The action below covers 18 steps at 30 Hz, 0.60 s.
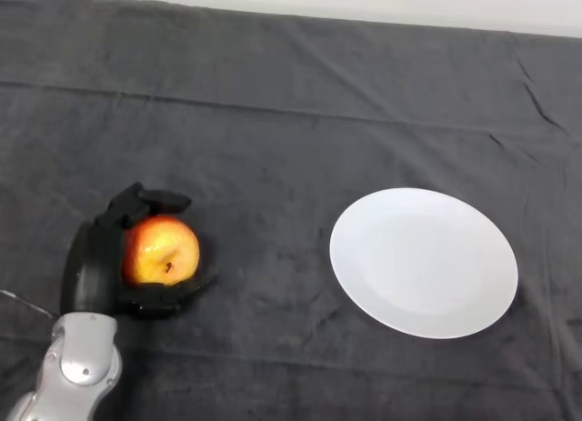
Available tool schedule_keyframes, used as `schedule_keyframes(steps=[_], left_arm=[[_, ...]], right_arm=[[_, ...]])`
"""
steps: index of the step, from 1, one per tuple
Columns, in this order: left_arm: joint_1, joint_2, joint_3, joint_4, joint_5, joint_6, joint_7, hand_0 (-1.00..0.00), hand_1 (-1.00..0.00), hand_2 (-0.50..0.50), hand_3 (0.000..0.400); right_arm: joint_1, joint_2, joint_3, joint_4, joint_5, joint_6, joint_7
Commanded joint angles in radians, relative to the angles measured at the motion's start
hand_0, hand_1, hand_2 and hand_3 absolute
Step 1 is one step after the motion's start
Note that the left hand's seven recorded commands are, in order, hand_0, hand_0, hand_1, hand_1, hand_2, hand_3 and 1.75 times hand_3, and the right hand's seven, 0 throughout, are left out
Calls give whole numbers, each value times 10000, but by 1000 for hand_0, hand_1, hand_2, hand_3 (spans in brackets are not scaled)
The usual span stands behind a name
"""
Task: Move the apple to the plate
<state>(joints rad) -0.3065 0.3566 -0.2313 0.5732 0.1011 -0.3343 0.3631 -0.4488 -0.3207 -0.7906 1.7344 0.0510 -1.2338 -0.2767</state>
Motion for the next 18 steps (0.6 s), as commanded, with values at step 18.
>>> schedule_keyframes(steps=[18], left_arm=[[-2040, -681, -1654, -761, 769, 372, 414, -1000, -1000, 0, 400]], right_arm=[[1311, 834, -166, 689, -80, 346, -54]])
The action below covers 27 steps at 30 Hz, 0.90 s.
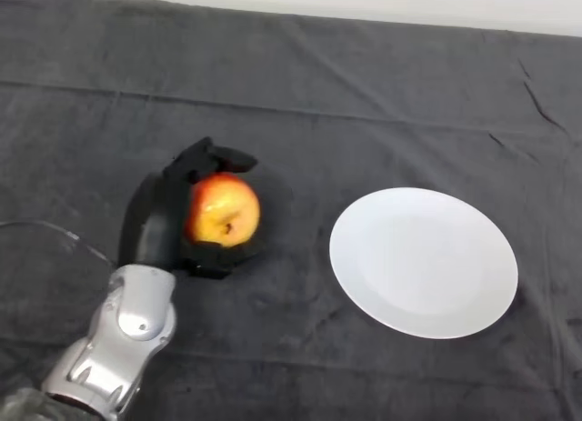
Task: Move the apple to the plate
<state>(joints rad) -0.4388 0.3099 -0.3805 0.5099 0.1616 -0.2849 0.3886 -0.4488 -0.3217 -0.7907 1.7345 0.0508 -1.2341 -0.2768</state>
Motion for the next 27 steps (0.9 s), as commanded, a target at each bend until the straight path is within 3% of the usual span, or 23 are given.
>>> schedule_keyframes(steps=[1, 15, 27], left_arm=[[-807, -261, -261, -57, 173, -167, 176, -1000, -1000, 0, 400], [-2062, -1065, -1834, 1617, -95, -839, 596, -1000, -1000, 0, 400], [-2919, -1651, -4020, 2869, -1184, -1135, 1048, -1000, -1000, 0, 400]], right_arm=[[1311, 844, -166, 690, -79, 348, -54], [1307, 839, -179, 709, -93, 335, -56], [1302, 832, -201, 736, -117, 316, -61]])
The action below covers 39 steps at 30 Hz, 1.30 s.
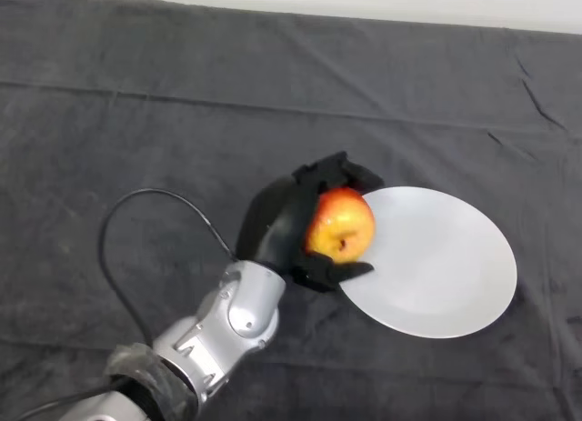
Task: Move the apple to the plate
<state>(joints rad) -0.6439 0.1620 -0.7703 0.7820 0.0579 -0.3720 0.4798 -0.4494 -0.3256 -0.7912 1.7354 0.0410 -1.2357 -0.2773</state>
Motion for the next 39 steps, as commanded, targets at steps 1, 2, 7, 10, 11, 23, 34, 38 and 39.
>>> schedule_keyframes(steps=[1, 2, 7, 10, 11, 23, 34, 38, 39], left_arm=[[-938, -190, -285, 223, -263, -293, 134, -1000, -1000, 0, 400], [-994, -204, -422, 290, -360, -322, 131, -1000, -1000, 0, 400], [-1245, -267, -1069, 650, -822, -510, 117, -1000, -1000, 0, 400], [-1371, -312, -1432, 821, -1077, -576, 134, -1000, -1000, 0, 400], [-1414, -327, -1546, 865, -1160, -586, 140, -1000, -1000, 0, 400], [-1792, -406, -2580, 1113, -1881, -634, 296, -1000, -478, -261, 400], [-2027, -304, -2902, 1214, -2221, -750, 372, 0, 0, 0, 0], [-2072, -191, -2835, 1149, -2271, -824, 403, 0, 0, 0, 0], [-2069, -145, -2806, 1122, -2271, -858, 411, 0, 0, 0, 0]], right_arm=[[1308, 870, -198, 730, -23, 331, -55], [1307, 869, -200, 732, -25, 329, -56], [1305, 866, -212, 743, -38, 321, -58], [1304, 864, -220, 750, -47, 316, -59], [1304, 864, -223, 752, -50, 315, -60], [1301, 857, -254, 771, -87, 300, -67], [1301, 853, -281, 782, -120, 292, -74], [1301, 852, -291, 784, -132, 290, -77], [1301, 851, -293, 784, -134, 290, -77]])
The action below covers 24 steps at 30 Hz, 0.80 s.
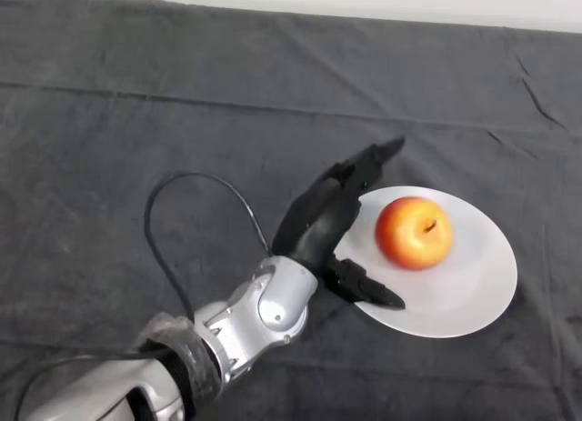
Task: Move the apple to the plate
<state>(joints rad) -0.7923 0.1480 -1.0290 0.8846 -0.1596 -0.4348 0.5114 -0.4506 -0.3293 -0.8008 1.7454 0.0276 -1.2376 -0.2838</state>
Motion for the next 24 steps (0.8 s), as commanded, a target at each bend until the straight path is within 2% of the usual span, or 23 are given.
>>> schedule_keyframes(steps=[1, 15, 24], left_arm=[[-579, 46, -185, 67, -90, -267, 103, 0, 0, 0, 0], [52, 1818, 1249, -1184, 198, -1106, 265, 0, 0, 0, 0], [920, 3875, 3087, -2823, -57, -1380, 474, 0, 0, 0, 0]], right_arm=[[1313, 888, -199, 685, -2, 309, -13], [1317, 887, -224, 679, -35, 312, -21], [1321, 890, -232, 667, -48, 320, -26]])
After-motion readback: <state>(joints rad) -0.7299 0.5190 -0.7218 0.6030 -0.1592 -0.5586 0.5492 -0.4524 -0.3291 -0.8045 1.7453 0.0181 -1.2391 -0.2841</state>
